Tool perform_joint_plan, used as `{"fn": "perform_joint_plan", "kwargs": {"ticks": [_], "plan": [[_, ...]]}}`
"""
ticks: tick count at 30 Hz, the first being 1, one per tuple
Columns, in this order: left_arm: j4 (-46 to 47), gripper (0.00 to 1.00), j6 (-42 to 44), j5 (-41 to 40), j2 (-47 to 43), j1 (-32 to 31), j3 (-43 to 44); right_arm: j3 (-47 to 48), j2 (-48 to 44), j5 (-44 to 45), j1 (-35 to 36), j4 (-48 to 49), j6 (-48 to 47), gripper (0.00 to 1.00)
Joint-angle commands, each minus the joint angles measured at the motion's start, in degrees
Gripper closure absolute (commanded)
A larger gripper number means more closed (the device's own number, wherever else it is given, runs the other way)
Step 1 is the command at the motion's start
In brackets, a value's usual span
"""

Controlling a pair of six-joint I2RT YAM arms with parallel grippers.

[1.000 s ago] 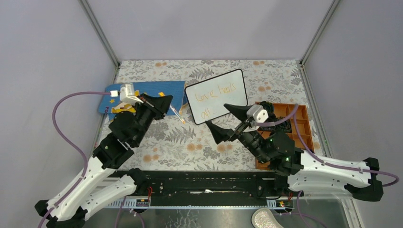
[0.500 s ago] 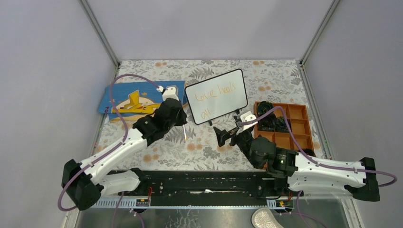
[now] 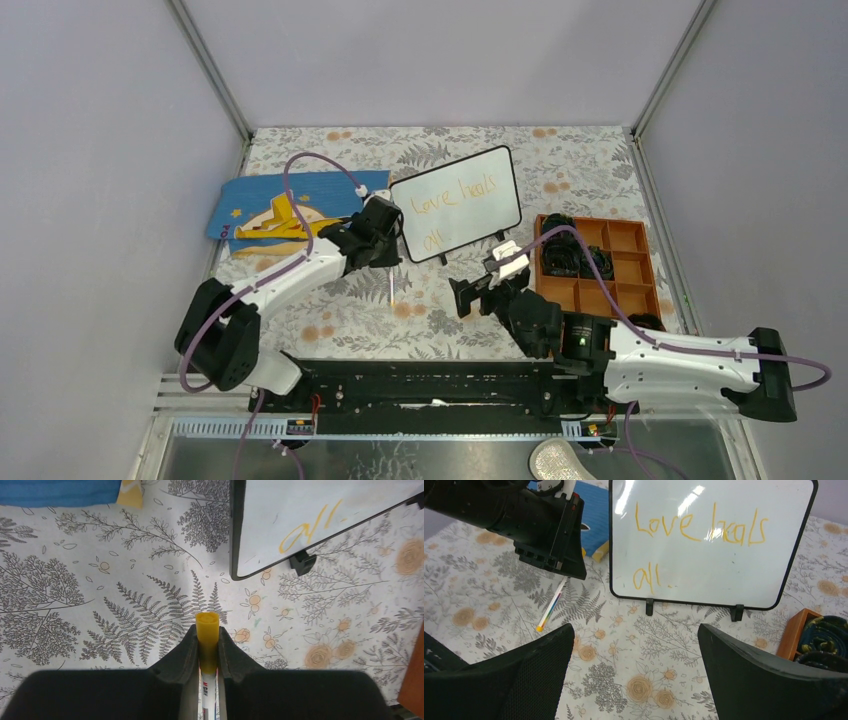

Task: Write a sentence on the whiteboard
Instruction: Place the whiteboard marker at the center of the board.

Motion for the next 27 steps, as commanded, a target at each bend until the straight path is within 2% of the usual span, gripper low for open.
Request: {"fn": "perform_joint_plan", "kwargs": {"ticks": [1, 18, 24, 27], "plan": [[0.8, 1.00, 0.6, 0.1, 2.3, 0.2, 0.8, 2.4, 1.9, 1.8, -0.2, -4.9, 2.2, 0.00], [4.8, 0.98, -1.5, -0.3, 7.5, 0.2, -7.2, 2.6, 2.8, 2.8, -0.2, -6.9, 3.7, 0.00], [5.9, 0.92, -2.4, -1.9, 9.9, 0.3, -6.9, 3.1, 3.2, 2.8, -0.2, -7.1, 3.7, 0.00], [6.1, 0.85, -2.7, -1.8, 11.0, 0.3, -6.6, 3.4, 3.4, 3.7, -0.2, -7.1, 3.7, 0.00]]}}
